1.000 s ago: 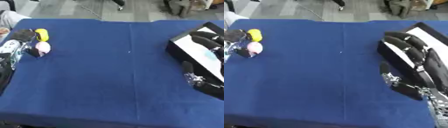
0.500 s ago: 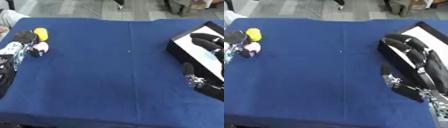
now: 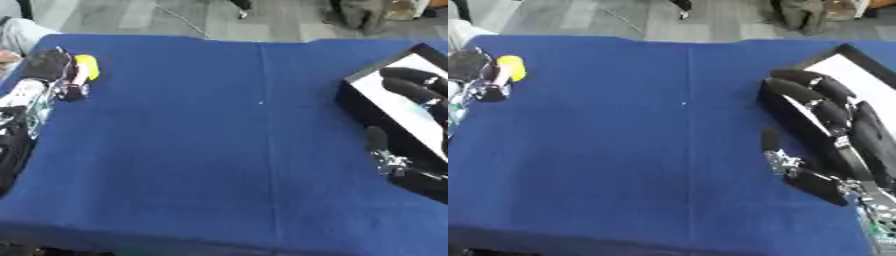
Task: Pick up the objects with one hand, pass them to the other hand, and then place them into the box on the other side of the table.
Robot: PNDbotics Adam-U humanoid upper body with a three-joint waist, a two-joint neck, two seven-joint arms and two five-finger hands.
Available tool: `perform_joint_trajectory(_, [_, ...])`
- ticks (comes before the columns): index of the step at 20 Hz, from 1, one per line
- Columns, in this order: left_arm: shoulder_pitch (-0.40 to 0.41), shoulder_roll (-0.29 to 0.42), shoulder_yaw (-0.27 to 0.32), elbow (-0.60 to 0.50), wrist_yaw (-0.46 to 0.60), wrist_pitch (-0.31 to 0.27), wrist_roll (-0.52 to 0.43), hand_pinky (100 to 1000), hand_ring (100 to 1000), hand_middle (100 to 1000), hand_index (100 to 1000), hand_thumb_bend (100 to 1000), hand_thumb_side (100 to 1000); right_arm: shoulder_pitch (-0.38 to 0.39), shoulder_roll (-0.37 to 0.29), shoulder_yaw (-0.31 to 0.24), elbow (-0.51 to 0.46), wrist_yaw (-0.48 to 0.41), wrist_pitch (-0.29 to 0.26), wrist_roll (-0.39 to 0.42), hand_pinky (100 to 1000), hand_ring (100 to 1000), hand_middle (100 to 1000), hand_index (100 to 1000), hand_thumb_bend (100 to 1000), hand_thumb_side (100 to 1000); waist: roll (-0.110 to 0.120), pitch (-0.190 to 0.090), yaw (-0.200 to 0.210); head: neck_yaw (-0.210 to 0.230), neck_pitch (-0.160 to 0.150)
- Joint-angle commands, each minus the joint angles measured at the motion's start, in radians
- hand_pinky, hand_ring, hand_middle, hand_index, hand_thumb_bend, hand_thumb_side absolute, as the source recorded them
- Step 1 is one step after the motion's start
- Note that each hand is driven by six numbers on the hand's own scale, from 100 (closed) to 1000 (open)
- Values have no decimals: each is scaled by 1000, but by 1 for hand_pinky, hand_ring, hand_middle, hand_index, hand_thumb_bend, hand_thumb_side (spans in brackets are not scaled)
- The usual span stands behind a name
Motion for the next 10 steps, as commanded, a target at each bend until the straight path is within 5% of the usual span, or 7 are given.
perform_joint_trajectory(1, [1,44,-13,-125,86,-20,-37,624,395,307,322,100,234,-31,-34,16,-22,-11,-18,6,845,830,836,879,100,100,1,-26,6,-11,-2])
perform_joint_trajectory(10, [58,55,-125,-532,394,-86,-191,647,397,311,327,100,246,-162,-101,123,-22,-74,-90,75,835,818,822,863,100,100,6,-41,31,-61,-2])
